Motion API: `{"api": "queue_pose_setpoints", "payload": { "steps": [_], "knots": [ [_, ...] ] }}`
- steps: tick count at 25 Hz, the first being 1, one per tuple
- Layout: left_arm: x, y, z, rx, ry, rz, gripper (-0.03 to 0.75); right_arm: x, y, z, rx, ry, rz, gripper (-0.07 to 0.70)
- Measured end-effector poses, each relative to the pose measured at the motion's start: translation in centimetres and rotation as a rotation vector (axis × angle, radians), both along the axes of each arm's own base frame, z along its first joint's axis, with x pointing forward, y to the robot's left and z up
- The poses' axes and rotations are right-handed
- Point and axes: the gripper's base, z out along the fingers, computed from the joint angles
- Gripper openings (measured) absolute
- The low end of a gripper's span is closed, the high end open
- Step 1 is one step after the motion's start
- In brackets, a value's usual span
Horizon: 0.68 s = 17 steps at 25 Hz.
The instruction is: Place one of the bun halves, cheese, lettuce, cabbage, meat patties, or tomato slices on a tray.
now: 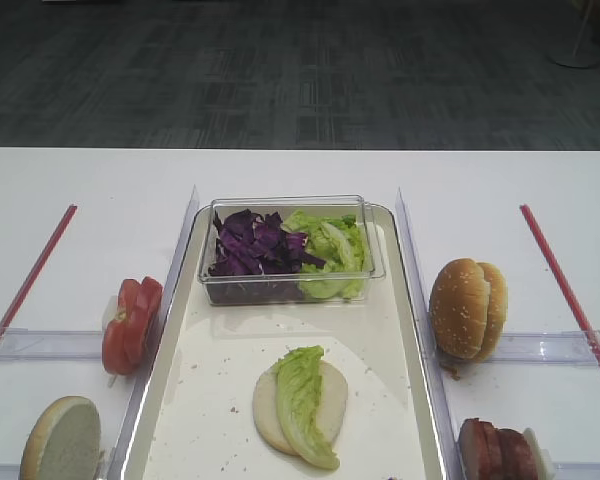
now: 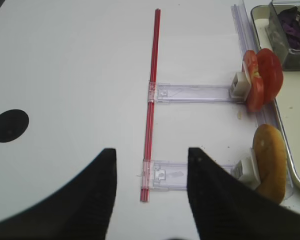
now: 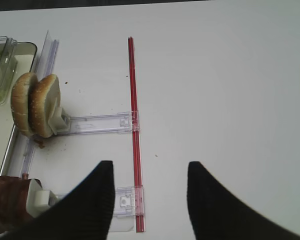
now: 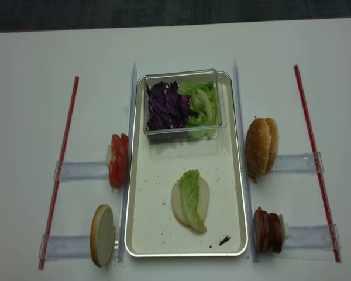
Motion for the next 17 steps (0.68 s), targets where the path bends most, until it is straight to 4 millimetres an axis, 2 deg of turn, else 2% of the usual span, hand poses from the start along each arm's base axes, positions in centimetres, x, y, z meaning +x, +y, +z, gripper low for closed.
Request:
{"api": "queue_pose_setpoints", "payload": {
  "steps": [17],
  "knots": [
    [0.0,0.0,0.0,0.0,0.0,0.0,0.302,-0.01,0.0,-0.02,0.0,0.002,0.0,0.344]
  ]
}}
